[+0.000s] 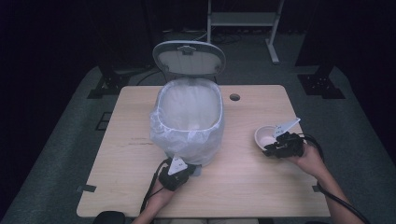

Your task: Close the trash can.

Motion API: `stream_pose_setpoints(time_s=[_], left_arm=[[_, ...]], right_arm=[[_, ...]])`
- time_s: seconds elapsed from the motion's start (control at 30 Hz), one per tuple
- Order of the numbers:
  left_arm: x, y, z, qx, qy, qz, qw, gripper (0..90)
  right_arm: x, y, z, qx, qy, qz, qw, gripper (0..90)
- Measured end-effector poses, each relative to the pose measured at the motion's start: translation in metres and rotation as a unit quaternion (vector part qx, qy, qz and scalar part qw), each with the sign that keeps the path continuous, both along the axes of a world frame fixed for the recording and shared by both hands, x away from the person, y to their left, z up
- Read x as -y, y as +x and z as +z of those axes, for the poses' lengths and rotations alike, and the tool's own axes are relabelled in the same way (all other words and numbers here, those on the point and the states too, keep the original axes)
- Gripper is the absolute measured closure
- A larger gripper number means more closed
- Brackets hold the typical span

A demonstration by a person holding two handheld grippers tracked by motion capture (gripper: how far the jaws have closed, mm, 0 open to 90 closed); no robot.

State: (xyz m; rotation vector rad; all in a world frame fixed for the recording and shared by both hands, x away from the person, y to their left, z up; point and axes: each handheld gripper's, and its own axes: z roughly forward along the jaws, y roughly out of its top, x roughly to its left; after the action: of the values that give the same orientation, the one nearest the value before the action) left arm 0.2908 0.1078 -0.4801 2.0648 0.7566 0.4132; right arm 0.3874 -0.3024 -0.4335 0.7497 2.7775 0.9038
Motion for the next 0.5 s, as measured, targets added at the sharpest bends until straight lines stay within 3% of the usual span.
stream_pose_setpoints(time_s=[0.23,0.5], left_arm=[[0.000,0.000,0.000,0.000,0.000,0.000,1.0000,90.0],[0.000,0.000,0.000,-0.002,-0.004,0.000,1.0000,90.0]], right_arm=[[0.002,0.000,0.019,0.002,0.015,0.004,0.9999,78.3],[0.002,0.002,0.039,-0.011,0.032,0.002,0.9994,81.3]])
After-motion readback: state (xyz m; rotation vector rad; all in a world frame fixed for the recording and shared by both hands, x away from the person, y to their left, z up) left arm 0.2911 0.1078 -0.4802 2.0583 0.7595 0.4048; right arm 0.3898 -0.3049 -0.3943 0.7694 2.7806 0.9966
